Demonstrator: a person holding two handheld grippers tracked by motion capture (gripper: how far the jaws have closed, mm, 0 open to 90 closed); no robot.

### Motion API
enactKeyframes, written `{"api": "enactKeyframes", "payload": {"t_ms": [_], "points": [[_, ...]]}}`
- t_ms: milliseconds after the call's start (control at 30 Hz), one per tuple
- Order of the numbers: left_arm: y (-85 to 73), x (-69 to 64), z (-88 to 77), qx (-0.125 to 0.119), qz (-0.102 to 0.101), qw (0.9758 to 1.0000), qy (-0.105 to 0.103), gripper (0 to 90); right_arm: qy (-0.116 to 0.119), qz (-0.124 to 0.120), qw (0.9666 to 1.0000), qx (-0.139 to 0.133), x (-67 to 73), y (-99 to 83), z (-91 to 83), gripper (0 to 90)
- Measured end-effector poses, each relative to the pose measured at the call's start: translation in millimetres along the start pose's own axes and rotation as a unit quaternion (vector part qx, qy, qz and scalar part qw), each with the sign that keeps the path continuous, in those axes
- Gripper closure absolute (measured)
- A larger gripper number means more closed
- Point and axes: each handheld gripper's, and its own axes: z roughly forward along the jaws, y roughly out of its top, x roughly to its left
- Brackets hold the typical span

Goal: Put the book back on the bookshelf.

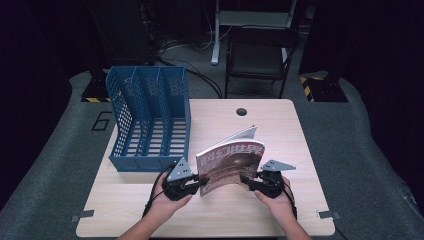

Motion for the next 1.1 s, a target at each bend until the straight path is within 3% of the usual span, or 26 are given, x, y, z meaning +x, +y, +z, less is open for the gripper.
{"api": "enactKeyframes", "payload": {"t_ms": [433, 467, 600, 833, 1100], "points": [[14.3, 1.2, -5.7, -0.009, -0.011, 0.9998, -0.014, 64.1, 0.001, -0.003, 1.0, 0.001, -0.5, -0.7, 0.0, 54.1], [17.5, 1.6, -6.9, -0.009, -0.025, 0.9995, -0.02, 63.3, 0.001, 0.0, 1.0, 0.0, -0.6, -0.9, 0.2, 54.1], [21.5, 3.2, -8.0, -0.006, -0.023, 0.9995, -0.019, 60.5, 0.001, 0.003, 1.0, 0.001, -1.2, -1.7, 0.3, 53.9], [29.4, 4.9, -8.7, -0.01, -0.042, 0.9989, -0.019, 54.5, -0.002, 0.007, 1.0, 0.003, -2.8, -2.4, -1.2, 54.0], [50.2, 7.0, -16.2, -0.002, -0.033, 0.9993, -0.016, 49.7, -0.003, 0.014, 0.9999, 0.003, -3.0, -2.7, -0.5, 54.2]]}}
